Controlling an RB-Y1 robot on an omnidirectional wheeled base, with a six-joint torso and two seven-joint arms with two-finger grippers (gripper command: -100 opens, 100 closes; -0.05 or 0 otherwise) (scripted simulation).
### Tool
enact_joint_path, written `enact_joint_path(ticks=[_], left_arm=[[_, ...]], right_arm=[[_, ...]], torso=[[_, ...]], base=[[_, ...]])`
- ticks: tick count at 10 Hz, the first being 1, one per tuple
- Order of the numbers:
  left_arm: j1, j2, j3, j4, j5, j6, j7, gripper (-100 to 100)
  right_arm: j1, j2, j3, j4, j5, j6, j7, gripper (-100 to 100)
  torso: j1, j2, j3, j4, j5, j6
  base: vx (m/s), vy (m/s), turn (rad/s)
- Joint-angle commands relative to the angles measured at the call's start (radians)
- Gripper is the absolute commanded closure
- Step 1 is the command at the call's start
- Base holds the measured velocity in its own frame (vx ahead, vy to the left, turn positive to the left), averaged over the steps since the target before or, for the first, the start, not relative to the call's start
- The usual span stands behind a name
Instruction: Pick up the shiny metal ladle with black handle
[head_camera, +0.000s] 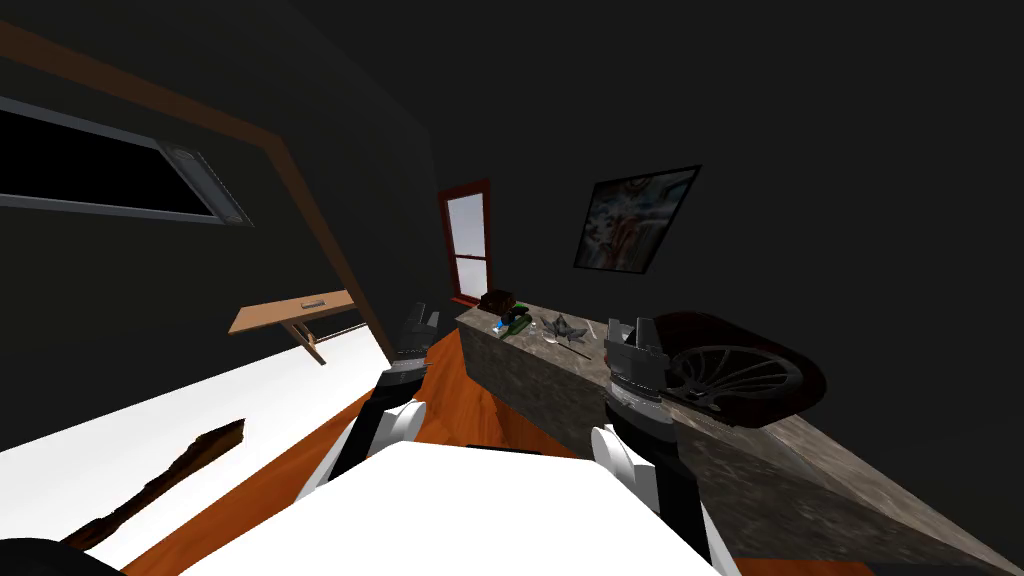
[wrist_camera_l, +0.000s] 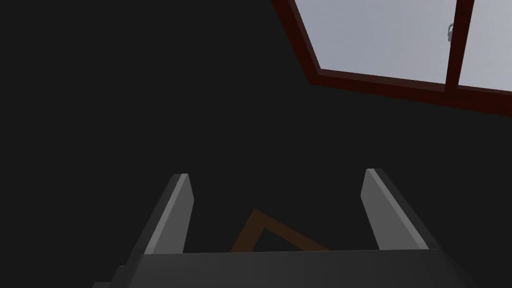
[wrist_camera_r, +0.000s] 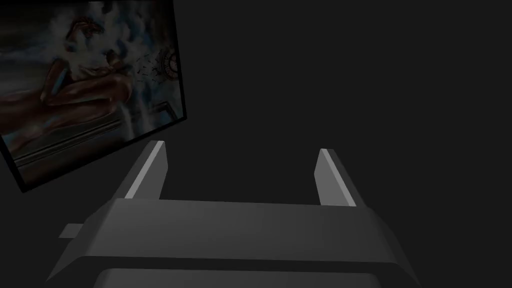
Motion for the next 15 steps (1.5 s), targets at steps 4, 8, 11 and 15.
enact_joint_path(ticks=[4,8,11,15], left_arm=[[0.0,0.0,0.0,0.0,0.0,0.0,0.0,0],[0.0,0.0,0.0,0.0,0.0,0.0,0.0,0],[0.0,0.0,0.0,0.0,0.0,0.0,0.0,0],[0.0,0.0,0.0,0.0,0.0,0.0,0.0,0]], right_arm=[[-0.009,-0.139,0.007,0.049,0.055,-0.031,0.003,-100],[-0.024,-0.253,0.007,0.104,0.119,-0.058,0.006,-100],[-0.03,-0.315,0.007,0.127,0.147,-0.068,0.008,-100],[-0.051,-0.442,0.01,0.216,0.245,-0.096,0.012,-100]], torso=[[-0.001,-0.002,-0.001,-0.001,0.0,0.0],[0.0,-0.001,-0.001,0.0,0.0,0.0],[-0.001,-0.001,0.0,0.0,0.0,0.0],[-0.001,0.0,0.0,0.0,0.0,0.0]], base=[[0.028,-0.003,0.124],[0.017,-0.005,0.14],[0.005,-0.009,0.086],[-0.006,-0.01,0.157]])
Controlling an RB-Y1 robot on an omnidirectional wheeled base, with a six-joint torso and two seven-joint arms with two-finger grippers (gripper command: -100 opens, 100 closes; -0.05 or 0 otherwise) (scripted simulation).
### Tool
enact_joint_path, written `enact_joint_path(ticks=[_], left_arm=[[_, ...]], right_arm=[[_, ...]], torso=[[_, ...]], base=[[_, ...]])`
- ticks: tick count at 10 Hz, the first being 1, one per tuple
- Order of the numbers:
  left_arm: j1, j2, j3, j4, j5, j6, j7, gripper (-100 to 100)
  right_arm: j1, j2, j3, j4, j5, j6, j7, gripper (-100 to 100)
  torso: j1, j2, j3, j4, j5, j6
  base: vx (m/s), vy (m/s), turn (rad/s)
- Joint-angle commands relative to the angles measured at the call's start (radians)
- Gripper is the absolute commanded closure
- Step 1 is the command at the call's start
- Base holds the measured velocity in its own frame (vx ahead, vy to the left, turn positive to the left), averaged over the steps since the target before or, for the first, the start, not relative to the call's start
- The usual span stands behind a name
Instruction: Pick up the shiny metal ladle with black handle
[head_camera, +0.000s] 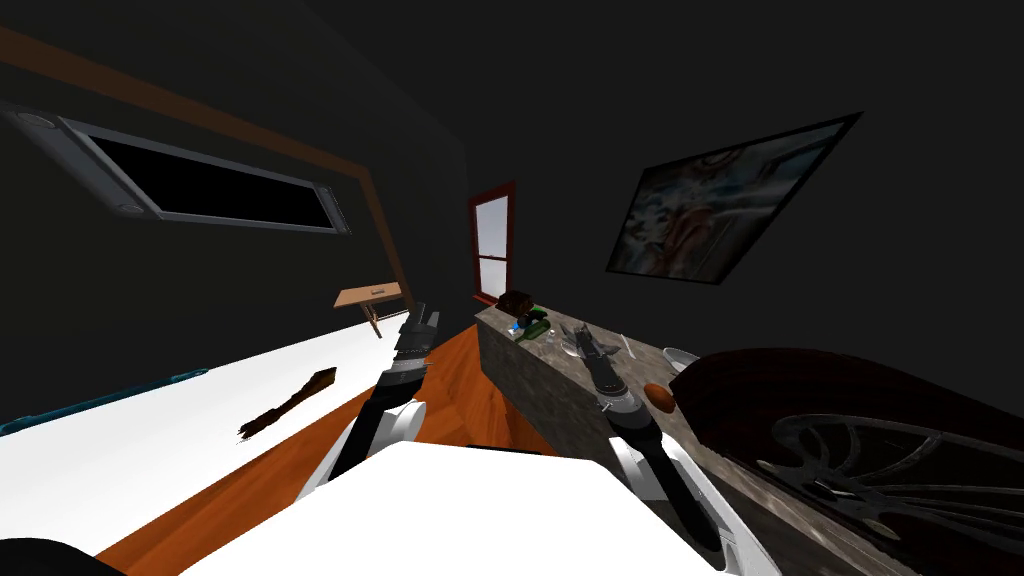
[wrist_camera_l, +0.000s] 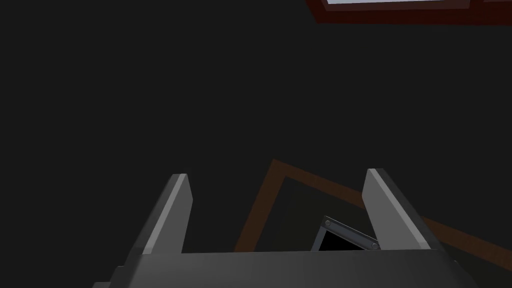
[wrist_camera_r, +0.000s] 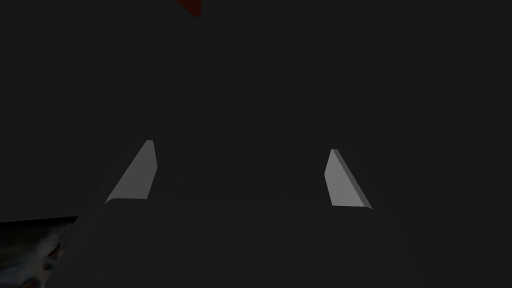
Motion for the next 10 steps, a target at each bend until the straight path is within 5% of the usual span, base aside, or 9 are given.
enact_joint_path(ticks=[1,10], left_arm=[[0.0,0.0,0.0,0.0,0.0,0.0,0.0,0],[0.0,0.0,0.0,0.0,0.0,0.0,0.0,0]], right_arm=[[0.005,-0.036,-0.002,0.01,0.016,-0.007,-0.001,-100],[-0.042,-0.275,0.014,0.221,0.227,-0.036,0.009,-100]], torso=[[0.0,0.0,0.0,0.0,0.0,0.0],[0.001,0.001,0.0,0.0,0.0,0.001]], base=[[-0.009,-0.006,0.1],[-0.02,-0.001,0.144]])
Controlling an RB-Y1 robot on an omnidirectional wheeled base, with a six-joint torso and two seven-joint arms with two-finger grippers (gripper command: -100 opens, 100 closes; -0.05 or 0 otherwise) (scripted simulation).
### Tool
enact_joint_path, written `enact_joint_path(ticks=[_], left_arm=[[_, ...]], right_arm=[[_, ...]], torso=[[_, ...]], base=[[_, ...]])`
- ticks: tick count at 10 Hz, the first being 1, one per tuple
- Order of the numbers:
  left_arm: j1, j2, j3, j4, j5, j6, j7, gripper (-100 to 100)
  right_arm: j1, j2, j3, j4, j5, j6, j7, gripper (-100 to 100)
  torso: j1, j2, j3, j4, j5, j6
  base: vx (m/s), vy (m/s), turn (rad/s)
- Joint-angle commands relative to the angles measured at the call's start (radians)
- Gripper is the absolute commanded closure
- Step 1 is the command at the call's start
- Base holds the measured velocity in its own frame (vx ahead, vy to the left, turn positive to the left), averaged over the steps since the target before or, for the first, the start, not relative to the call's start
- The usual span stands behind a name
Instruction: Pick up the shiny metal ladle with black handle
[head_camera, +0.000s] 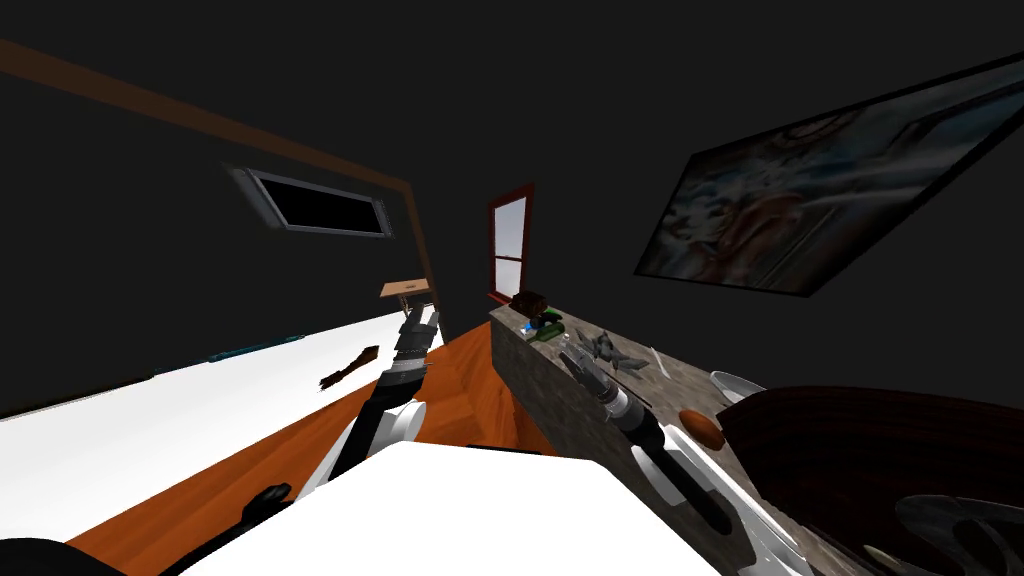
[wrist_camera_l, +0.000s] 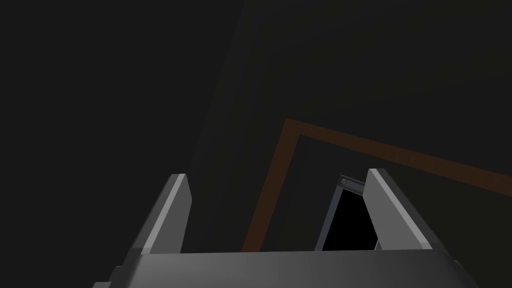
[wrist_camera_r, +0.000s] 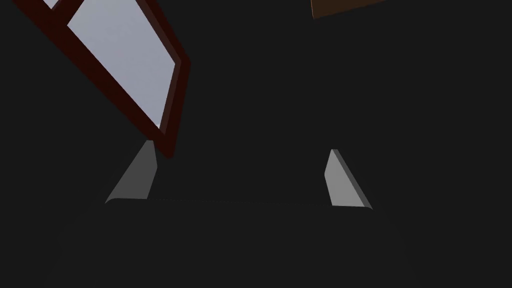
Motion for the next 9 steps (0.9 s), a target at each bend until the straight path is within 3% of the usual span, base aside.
enact_joint_path(ticks=[1,4,5,6,9], left_arm=[[0.0,0.0,0.0,0.0,0.0,0.0,0.0,0],[0.0,0.0,0.0,0.0,0.0,0.0,0.0,0],[0.0,0.0,0.0,0.0,0.0,0.0,0.0,0],[0.0,0.0,0.0,0.0,0.0,0.0,0.0,0],[0.0,0.0,0.0,0.0,0.0,0.0,0.0,0]], right_arm=[[-0.009,-0.033,0.003,0.03,0.028,0.001,0.0,-100],[-0.03,-0.125,0.015,0.107,0.116,-0.002,0.004,-100],[-0.03,-0.131,0.015,0.138,0.129,-0.002,0.004,-100],[-0.041,-0.175,0.022,0.167,0.167,-0.002,0.006,-100],[-0.052,-0.226,0.028,0.251,0.236,-0.001,0.009,-100]], torso=[[0.0,0.0,0.0,0.0,0.0,0.0],[0.0,0.0,0.0,0.0,0.0,0.001],[0.0,0.0,0.0,0.0,0.0,0.0],[0.0,0.0,0.0,0.0,0.0,0.001],[0.001,-0.001,0.0,0.0,0.0,0.0]], base=[[-0.021,0.004,0.123],[-0.023,0.008,0.172],[-0.02,0.009,0.128],[-0.025,0.019,0.228],[-0.016,0.014,0.153]])
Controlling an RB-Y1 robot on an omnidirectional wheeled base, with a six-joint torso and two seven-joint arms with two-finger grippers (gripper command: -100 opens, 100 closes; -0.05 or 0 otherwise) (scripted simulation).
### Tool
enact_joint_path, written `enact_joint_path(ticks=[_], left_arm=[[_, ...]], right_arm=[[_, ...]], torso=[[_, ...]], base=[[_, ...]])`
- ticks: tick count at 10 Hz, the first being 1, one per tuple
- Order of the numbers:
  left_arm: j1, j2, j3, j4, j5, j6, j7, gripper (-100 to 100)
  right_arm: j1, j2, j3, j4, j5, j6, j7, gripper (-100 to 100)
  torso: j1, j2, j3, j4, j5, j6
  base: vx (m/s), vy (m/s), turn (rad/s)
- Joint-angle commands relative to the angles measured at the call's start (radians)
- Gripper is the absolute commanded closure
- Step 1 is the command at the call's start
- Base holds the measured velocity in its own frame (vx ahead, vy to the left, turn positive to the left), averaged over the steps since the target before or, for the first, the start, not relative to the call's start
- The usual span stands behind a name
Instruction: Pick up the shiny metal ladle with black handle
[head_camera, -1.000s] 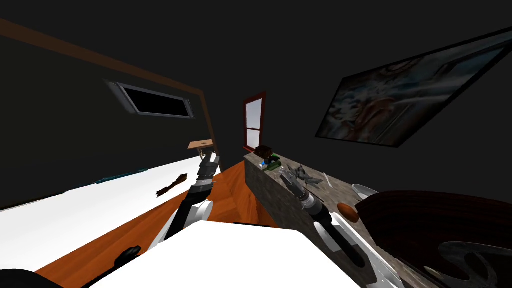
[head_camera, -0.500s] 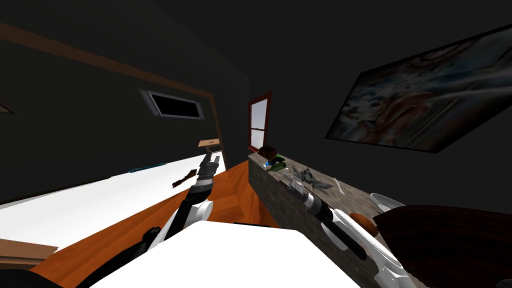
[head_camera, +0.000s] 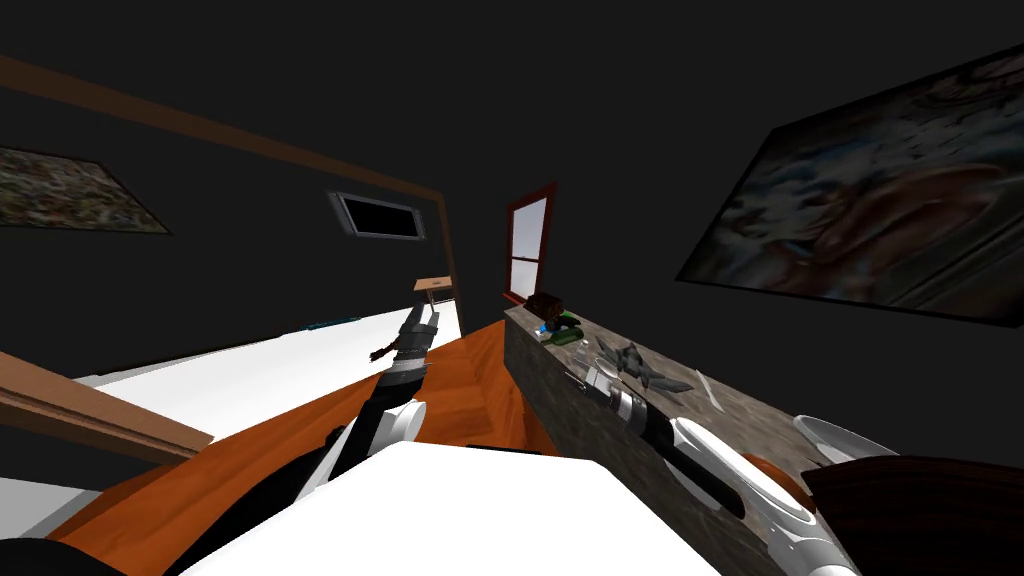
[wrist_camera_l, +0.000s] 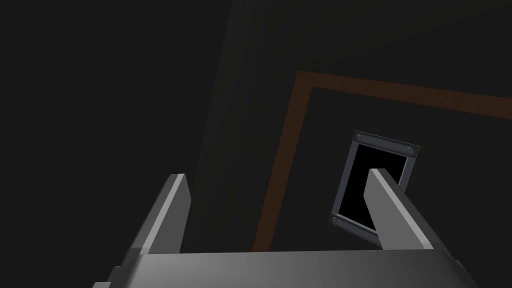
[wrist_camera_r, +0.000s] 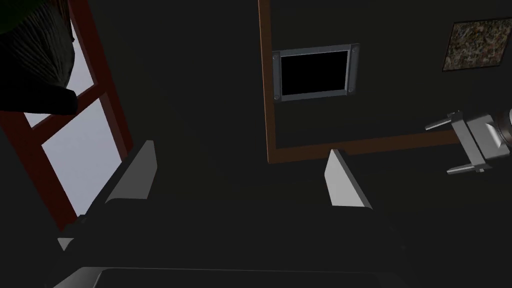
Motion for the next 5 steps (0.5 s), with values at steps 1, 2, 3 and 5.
enact_joint_path(ticks=[1,2,3,5], left_arm=[[0.0,0.0,0.0,0.0,0.0,0.0,0.0,0],[0.0,0.0,0.0,0.0,0.0,0.0,0.0,0],[0.0,0.0,0.0,0.0,0.0,0.0,0.0,0],[0.0,0.0,0.0,0.0,0.0,0.0,0.0,0]], right_arm=[[-0.006,-0.05,0.005,0.05,0.05,0.012,-0.002,-100],[-0.006,-0.058,0.005,0.057,0.069,0.012,-0.002,-100],[-0.019,-0.097,0.01,0.11,0.104,0.015,0.001,-100],[-0.032,-0.144,0.014,0.16,0.157,0.02,0.003,-100]], torso=[[0.0,0.0,0.0,0.0,0.0,0.0],[0.001,0.0,0.0,0.0,0.0,-0.001],[0.0,0.0,0.0,0.0,0.0,0.0],[0.0,0.0,0.0,0.0,0.0,0.0]], base=[[-0.018,0.025,0.235],[-0.018,0.015,0.107],[-0.022,0.019,0.183],[-0.017,0.023,0.17]])
